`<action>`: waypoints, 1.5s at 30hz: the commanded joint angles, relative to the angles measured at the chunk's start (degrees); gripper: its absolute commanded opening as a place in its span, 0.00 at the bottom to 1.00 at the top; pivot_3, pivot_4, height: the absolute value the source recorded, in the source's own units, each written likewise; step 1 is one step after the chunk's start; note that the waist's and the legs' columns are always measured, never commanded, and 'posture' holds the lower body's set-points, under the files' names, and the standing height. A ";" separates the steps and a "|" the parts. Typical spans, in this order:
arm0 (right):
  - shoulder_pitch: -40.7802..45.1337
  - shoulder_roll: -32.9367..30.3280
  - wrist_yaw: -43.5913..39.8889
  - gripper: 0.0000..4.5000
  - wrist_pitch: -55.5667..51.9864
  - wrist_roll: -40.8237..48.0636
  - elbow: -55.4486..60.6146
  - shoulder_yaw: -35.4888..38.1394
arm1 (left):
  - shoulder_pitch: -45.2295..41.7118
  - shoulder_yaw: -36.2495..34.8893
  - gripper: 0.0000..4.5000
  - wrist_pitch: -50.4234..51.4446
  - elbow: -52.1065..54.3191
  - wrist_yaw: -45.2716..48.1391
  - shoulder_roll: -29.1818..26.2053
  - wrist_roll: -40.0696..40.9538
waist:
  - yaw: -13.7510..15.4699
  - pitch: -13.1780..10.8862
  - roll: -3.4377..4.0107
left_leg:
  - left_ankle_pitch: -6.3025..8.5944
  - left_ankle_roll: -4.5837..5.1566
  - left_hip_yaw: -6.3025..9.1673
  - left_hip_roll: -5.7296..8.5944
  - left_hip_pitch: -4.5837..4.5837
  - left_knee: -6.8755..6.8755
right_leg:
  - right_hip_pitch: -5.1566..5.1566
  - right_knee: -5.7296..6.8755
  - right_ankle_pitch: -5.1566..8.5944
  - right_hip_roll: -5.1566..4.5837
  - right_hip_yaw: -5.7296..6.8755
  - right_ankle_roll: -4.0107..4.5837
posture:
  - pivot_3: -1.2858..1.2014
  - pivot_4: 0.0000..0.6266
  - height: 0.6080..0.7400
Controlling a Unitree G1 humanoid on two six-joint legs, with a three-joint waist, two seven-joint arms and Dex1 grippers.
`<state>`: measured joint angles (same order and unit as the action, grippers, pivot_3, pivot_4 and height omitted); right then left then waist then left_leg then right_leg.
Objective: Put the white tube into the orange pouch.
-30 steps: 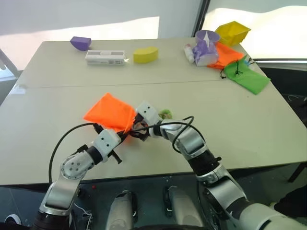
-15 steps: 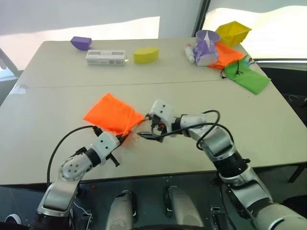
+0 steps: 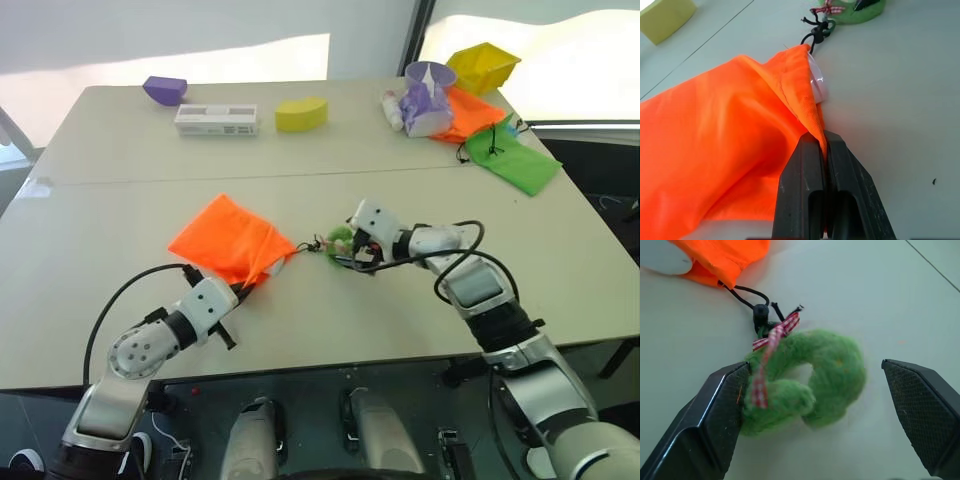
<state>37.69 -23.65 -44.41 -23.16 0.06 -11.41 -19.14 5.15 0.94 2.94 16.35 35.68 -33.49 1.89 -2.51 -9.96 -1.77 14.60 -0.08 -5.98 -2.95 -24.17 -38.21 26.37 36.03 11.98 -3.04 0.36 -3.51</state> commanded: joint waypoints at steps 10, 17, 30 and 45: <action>-0.04 1.41 -3.39 0.43 -3.50 2.94 0.49 2.49 | 0.25 -1.58 0.00 -1.22 1.01 0.40 -0.53 0.67 | 0.10 0.00 0.00 | 0.00 0.00 -0.04 0.02 0.01 0.00 | -0.03 0.00 0.00 -0.17 0.00 0.00 | 0.52 0.24 1.00; -6.25 -1.42 -4.97 0.01 -10.76 8.49 12.59 6.63 | 1.09 -4.06 0.00 -2.84 -0.75 1.55 -2.05 1.73 | 0.19 0.00 0.00 | 0.00 0.00 -0.03 0.00 0.00 0.01 | -0.01 -0.01 0.00 -0.22 0.00 0.00 | 0.52 0.24 1.00; -16.70 -6.40 -2.76 0.01 -18.38 12.92 29.49 8.44 | 0.41 -7.34 0.00 -5.55 -7.54 7.34 -6.31 5.32 | 0.05 -0.01 0.01 | 0.02 -0.04 -0.02 0.01 -0.01 0.06 | 0.05 -0.04 0.01 -0.36 0.02 0.02 | 0.52 0.24 1.00; -18.60 -14.72 -12.73 0.01 -22.35 28.17 35.73 15.22 | 1.33 -5.22 0.00 1.37 -0.40 8.17 -1.89 12.34 | 0.36 -0.01 0.01 | 0.02 -0.02 -0.02 0.03 -0.21 0.08 | -0.02 -0.49 0.01 -0.44 0.10 0.01 | 0.52 0.24 1.00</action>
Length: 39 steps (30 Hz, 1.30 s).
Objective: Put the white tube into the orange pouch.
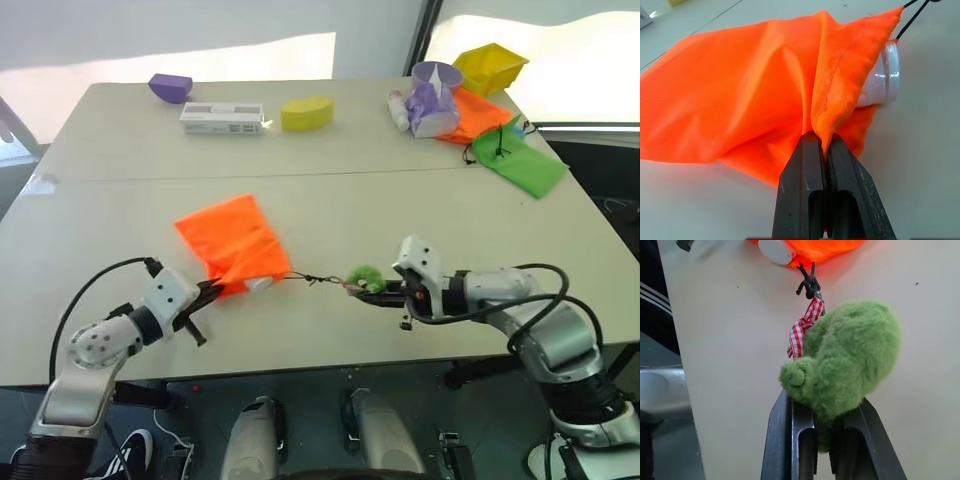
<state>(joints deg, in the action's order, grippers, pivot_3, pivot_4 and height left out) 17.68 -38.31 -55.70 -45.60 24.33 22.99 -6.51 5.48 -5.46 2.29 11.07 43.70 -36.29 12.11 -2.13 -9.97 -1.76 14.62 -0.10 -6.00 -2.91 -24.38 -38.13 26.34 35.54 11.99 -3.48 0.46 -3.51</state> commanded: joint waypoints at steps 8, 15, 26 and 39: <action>0.73 -1.77 -0.33 0.01 3.51 0.80 -0.79 0.15 | 2.98 0.39 0.00 6.76 6.71 2.62 -0.11 5.55 | 0.13 0.00 -0.01 | 0.00 0.01 0.03 0.00 0.01 0.00 | -0.02 -0.01 0.00 0.07 0.02 0.00 | 0.52 0.24 1.00; 1.30 -0.74 0.57 0.00 4.30 0.52 -2.03 -0.43 | 3.05 -0.06 0.63 6.16 6.48 2.60 -0.55 4.92 | 0.17 0.00 -0.01 | -0.01 0.01 0.03 0.02 0.00 0.00 | -0.02 -0.02 0.00 0.08 0.01 -0.01 | 0.52 0.24 1.00; 1.42 -0.83 1.50 0.00 5.73 -1.10 -4.34 -0.93 | -4.20 -6.02 0.63 18.99 14.05 9.70 -4.74 24.89 | 1.02 0.00 0.00 | -0.01 0.02 0.06 0.02 0.03 -0.03 | -0.06 0.03 0.00 0.25 0.01 0.00 | 0.52 0.24 1.00; 2.26 1.22 4.55 0.00 6.33 -2.86 -6.01 -2.15 | -30.75 15.29 0.63 -0.74 -14.48 16.88 3.60 2.79 | 1.55 0.01 -0.02 | -0.02 0.04 0.02 0.13 0.06 -0.14 | -0.25 -0.03 -0.03 0.59 -0.03 -0.04 | 0.52 0.24 1.00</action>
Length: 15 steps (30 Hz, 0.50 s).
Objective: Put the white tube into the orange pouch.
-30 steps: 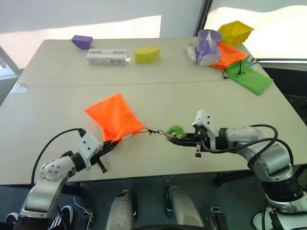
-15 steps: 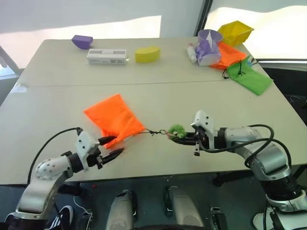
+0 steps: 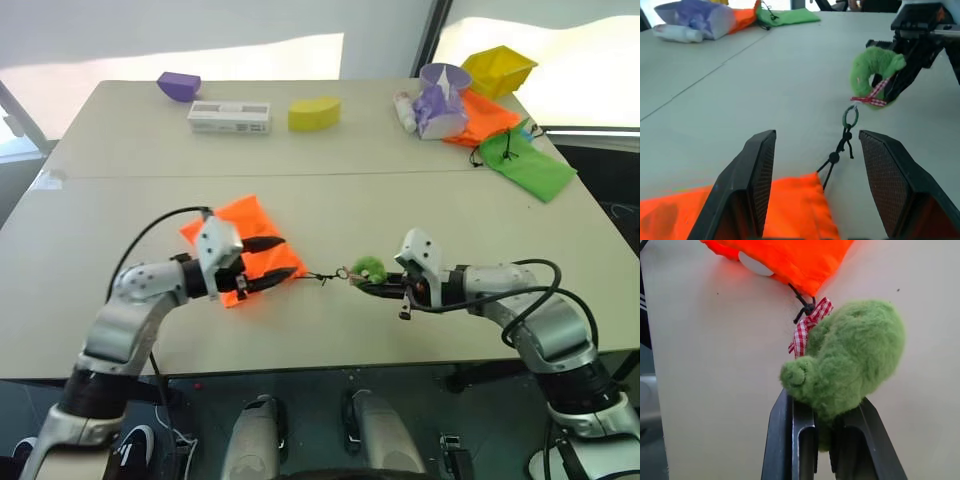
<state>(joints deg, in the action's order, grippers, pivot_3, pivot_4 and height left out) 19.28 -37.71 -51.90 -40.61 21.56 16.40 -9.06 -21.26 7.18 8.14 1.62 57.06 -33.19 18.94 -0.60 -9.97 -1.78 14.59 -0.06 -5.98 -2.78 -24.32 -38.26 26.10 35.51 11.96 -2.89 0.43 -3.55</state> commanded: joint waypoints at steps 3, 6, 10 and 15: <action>0.63 0.85 1.26 0.00 2.02 -1.07 0.12 -0.01 | -9.33 4.18 0.63 -8.80 -12.56 6.67 3.13 -4.59 | -0.02 0.00 0.00 | 0.00 0.00 0.06 -0.06 0.01 0.00 | 0.01 0.05 0.00 0.11 0.00 0.01 | 0.52 0.24 1.00; 1.12 1.86 2.21 0.00 2.94 -2.07 -1.47 -0.54 | -14.97 6.10 0.63 -7.36 -19.61 14.35 5.40 -3.37 | 0.00 0.00 0.00 | 0.00 0.00 0.06 -0.07 0.00 0.00 | 0.02 0.05 0.00 0.15 0.00 0.01 | 0.52 0.24 1.00; 1.72 3.37 3.40 0.00 4.46 -3.31 -2.93 -0.99 | -22.17 7.41 0.63 -13.10 -31.09 19.58 7.85 -6.48 | -0.07 0.00 0.00 | -0.01 0.01 0.06 -0.06 -0.02 -0.08 | 0.02 0.07 -0.01 0.17 -0.01 -0.01 | 0.52 0.24 1.00; 1.92 3.63 3.81 0.00 5.15 -4.01 -3.36 -1.08 | -27.21 10.05 0.63 -21.15 -41.67 24.55 10.02 -11.20 | -0.05 0.00 0.00 | -0.01 0.01 0.07 -0.06 -0.03 -0.08 | 0.03 0.08 -0.04 0.20 -0.04 -0.07 | 0.52 0.24 1.00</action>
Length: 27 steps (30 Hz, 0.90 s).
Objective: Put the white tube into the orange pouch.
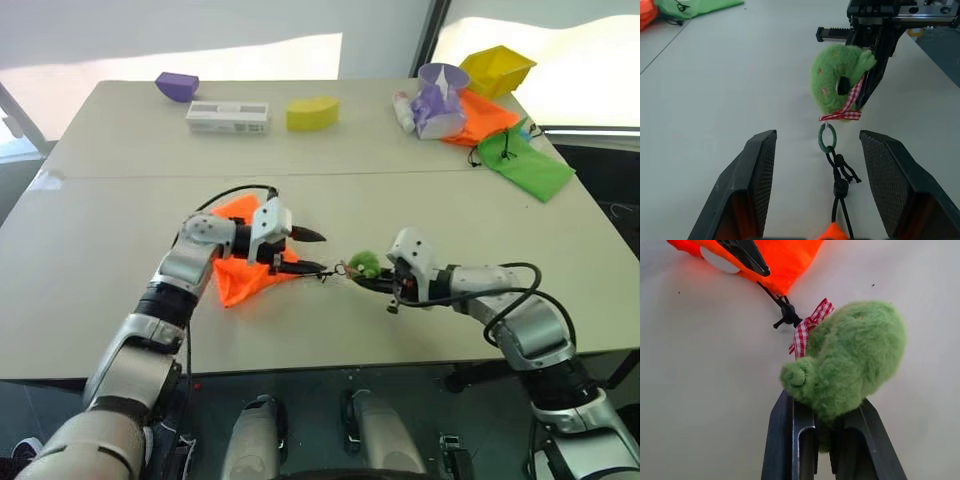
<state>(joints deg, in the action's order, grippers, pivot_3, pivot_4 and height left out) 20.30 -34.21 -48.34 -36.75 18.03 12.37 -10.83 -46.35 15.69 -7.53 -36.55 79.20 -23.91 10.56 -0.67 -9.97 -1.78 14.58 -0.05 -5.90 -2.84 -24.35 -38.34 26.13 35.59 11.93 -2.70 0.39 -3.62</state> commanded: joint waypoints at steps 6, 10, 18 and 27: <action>1.23 0.82 0.76 0.00 2.01 -1.31 0.03 0.40 | -6.96 3.02 0.63 -9.91 -10.67 5.05 2.97 -6.71 | 0.06 0.00 0.00 | 0.00 0.00 0.02 0.00 -0.03 -0.03 | 0.00 0.01 0.00 0.00 0.00 0.01 | 0.52 0.24 1.00; 1.17 0.99 1.11 0.00 2.14 -1.65 0.40 0.40 | -9.27 3.57 0.63 -11.22 -14.06 4.40 4.17 -9.34 | 0.05 0.00 0.00 | 0.00 0.00 0.03 0.00 -0.03 -0.06 | 0.00 0.05 0.00 0.00 -0.01 0.01 | 0.52 0.24 1.00; 1.72 1.11 1.14 0.00 2.64 -2.45 -0.62 0.50 | -10.85 3.98 0.63 -14.49 -17.95 4.54 4.22 -13.42 | -0.01 0.00 -0.01 | 0.00 0.00 0.07 -0.01 -0.03 -0.24 | 0.12 0.43 -0.04 0.01 -0.03 -0.11 | 0.52 0.24 1.00; 1.62 1.50 1.06 0.00 3.19 -2.87 -1.08 0.54 | -10.35 3.13 0.43 -15.48 -18.72 1.81 4.64 -14.95 | -0.06 0.00 -0.01 | 0.01 0.01 0.08 -0.07 -0.07 -0.80 | -0.01 0.59 -0.04 -0.02 -0.04 0.08 | 0.52 0.24 1.00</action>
<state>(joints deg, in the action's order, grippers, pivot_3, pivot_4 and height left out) 20.96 -32.91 -47.21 -34.50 14.87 10.78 -10.90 -55.94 19.54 -21.91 -55.48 81.71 -19.42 -4.36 -0.73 -9.97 -1.79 14.59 -0.04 -5.83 -2.91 -24.42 -39.15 26.12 36.18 11.88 -2.72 0.35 -3.53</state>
